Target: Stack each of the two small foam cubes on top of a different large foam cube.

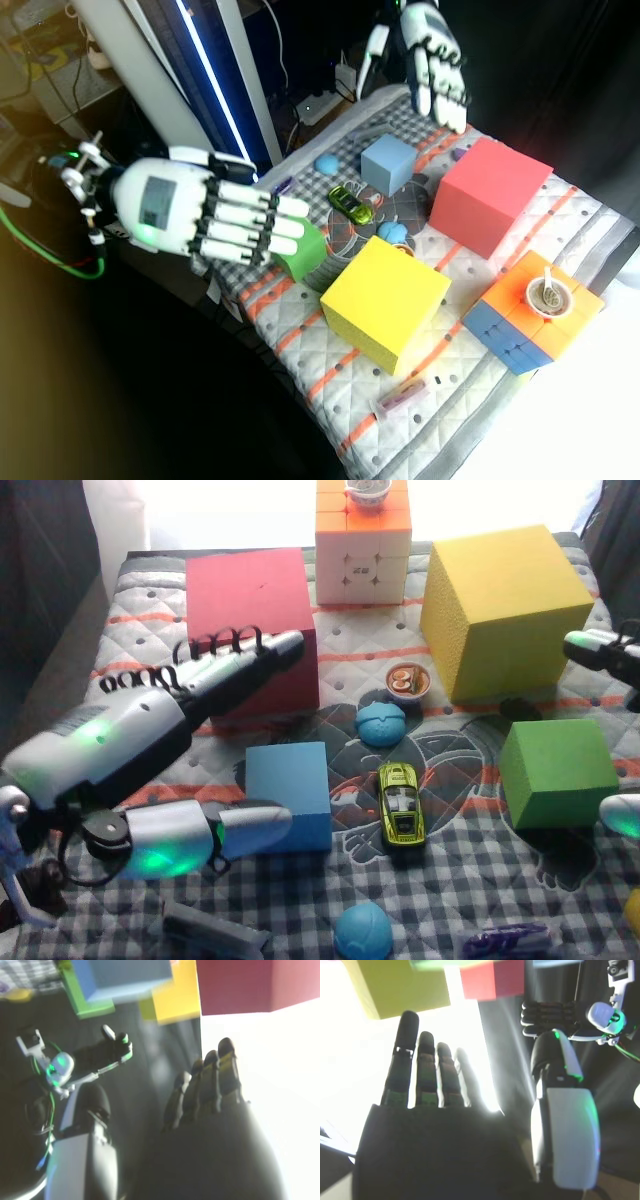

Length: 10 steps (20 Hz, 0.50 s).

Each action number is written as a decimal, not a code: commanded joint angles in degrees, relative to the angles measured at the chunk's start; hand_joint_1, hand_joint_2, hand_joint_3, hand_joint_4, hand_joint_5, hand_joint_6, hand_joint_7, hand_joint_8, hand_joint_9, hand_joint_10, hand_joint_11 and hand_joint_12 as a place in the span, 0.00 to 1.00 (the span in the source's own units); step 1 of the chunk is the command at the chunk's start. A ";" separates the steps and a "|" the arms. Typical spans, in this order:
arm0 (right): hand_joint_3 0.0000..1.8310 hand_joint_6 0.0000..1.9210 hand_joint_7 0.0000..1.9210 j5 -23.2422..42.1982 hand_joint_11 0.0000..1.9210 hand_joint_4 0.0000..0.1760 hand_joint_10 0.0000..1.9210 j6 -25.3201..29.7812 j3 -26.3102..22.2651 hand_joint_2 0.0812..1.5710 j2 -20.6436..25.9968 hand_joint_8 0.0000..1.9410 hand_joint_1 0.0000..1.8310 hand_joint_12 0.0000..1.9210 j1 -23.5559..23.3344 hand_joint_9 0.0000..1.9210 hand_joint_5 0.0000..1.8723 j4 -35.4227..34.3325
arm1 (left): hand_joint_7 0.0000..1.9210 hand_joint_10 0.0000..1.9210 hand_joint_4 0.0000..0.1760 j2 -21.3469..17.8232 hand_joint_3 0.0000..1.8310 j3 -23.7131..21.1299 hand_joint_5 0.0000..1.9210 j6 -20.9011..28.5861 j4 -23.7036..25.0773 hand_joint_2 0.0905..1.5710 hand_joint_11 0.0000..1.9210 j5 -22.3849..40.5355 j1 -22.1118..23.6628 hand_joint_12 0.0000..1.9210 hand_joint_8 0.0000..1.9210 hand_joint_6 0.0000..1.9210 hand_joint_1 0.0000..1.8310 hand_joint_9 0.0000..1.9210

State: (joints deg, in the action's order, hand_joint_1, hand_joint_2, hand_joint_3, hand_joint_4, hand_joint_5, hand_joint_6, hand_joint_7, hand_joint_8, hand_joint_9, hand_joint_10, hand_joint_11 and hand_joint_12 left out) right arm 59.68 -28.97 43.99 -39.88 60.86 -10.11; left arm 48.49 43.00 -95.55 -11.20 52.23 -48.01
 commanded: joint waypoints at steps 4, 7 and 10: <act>0.00 0.00 0.00 1.43 0.00 0.00 0.14 0.25 2.16 0.65 -2.20 0.00 0.32 0.80 -2.92 0.00 0.00 -0.27 | 0.00 0.00 0.54 2.03 0.00 1.56 0.00 0.29 0.81 0.65 0.00 1.40 1.67 0.00 0.00 0.00 0.42 0.00; 0.00 0.00 0.01 -1.31 0.00 0.00 0.14 0.25 3.44 0.64 -3.50 0.00 0.36 0.74 -4.14 0.00 0.00 -0.50 | 0.00 0.00 0.46 3.43 0.01 2.75 0.00 0.26 -0.20 0.62 0.00 -0.93 2.09 0.30 0.00 0.00 0.47 0.00; 0.00 0.00 0.02 -3.90 0.00 0.00 0.19 0.25 4.80 0.63 -4.86 0.00 0.39 0.72 -4.90 0.00 0.00 -1.14 | 0.02 0.02 0.31 5.55 0.00 4.27 0.01 -0.29 -1.41 0.64 0.00 -3.21 2.84 0.56 0.00 0.00 0.50 0.04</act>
State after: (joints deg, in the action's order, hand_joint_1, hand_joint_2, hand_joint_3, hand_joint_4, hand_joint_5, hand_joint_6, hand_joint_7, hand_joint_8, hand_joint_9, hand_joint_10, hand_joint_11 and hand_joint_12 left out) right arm 49.76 -28.99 48.84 -45.04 56.62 -11.20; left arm 54.19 47.53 -96.38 -14.06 42.98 -45.63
